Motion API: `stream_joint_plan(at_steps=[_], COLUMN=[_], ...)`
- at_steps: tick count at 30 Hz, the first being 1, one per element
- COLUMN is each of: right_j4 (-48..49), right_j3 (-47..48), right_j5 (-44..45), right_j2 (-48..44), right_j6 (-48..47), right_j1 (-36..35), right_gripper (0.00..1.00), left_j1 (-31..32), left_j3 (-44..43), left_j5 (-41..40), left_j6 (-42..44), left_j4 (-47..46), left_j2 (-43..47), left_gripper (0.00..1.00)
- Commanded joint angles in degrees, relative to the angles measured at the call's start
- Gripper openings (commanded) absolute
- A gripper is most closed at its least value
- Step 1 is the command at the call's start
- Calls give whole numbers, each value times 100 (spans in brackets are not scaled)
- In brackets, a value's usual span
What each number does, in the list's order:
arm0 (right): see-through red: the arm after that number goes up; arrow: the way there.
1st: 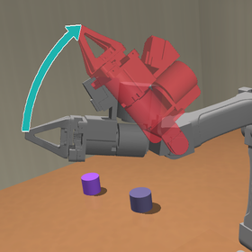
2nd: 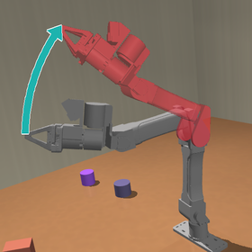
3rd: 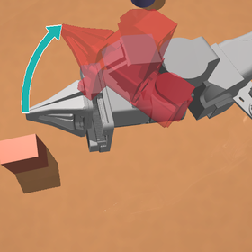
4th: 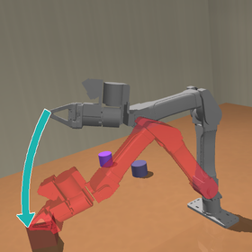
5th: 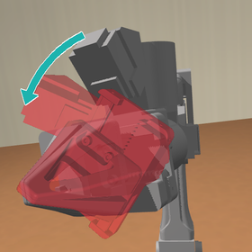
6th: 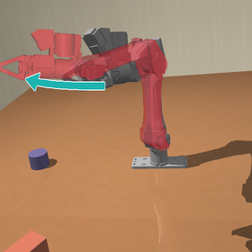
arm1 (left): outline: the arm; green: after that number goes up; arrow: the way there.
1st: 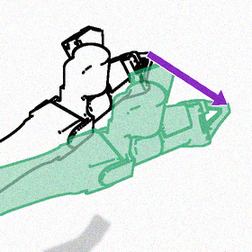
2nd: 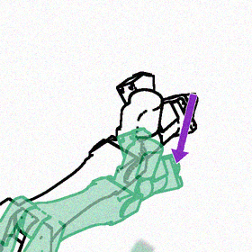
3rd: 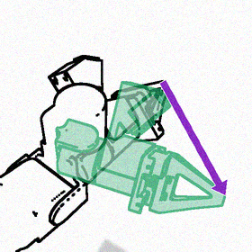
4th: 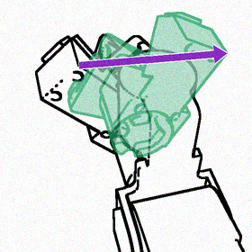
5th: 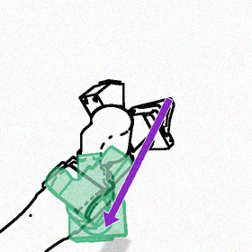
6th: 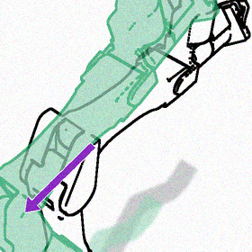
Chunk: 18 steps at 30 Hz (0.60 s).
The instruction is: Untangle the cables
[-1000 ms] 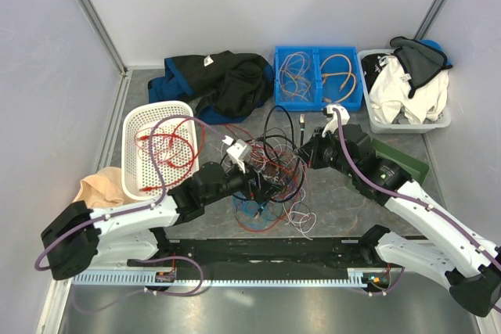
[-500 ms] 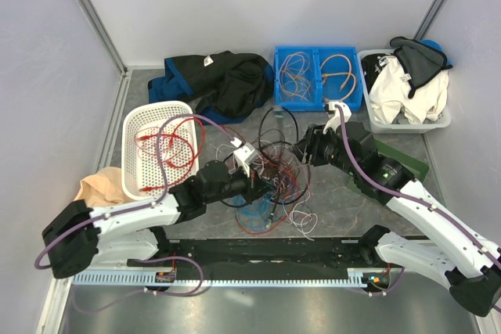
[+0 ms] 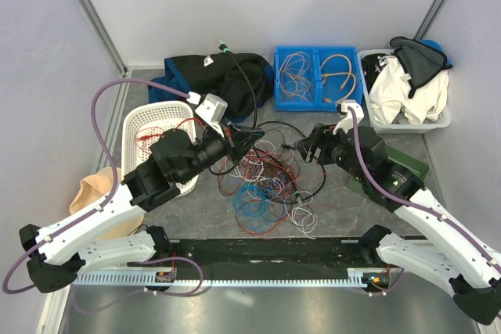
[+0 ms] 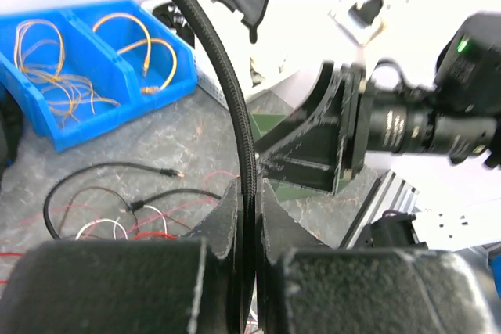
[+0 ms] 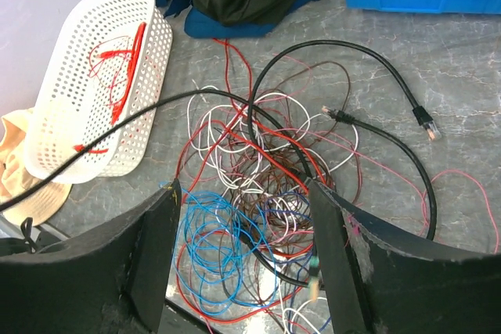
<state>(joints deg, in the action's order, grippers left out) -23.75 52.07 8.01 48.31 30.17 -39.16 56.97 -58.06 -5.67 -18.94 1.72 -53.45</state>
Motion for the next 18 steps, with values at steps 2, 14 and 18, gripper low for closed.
stream_joint_plan(at_steps=[2,14,18], right_j4=[519,1485,1908], right_j3=[-355,-1208,-1103], right_j5=[-168,411,535], right_j2=[-164,782,1539], right_j6=[-108,-380,-355], right_j1=[-13,-13,-13], right_gripper=[73,72,72], left_j1=[-10,-11,-10], left_j3=[-784,-2587,-2456], left_j5=[-74,461,488], left_j6=[496,839,699], left_j4=[382,681,681], left_j2=[-104,-824,-886], left_gripper=[2,2,2])
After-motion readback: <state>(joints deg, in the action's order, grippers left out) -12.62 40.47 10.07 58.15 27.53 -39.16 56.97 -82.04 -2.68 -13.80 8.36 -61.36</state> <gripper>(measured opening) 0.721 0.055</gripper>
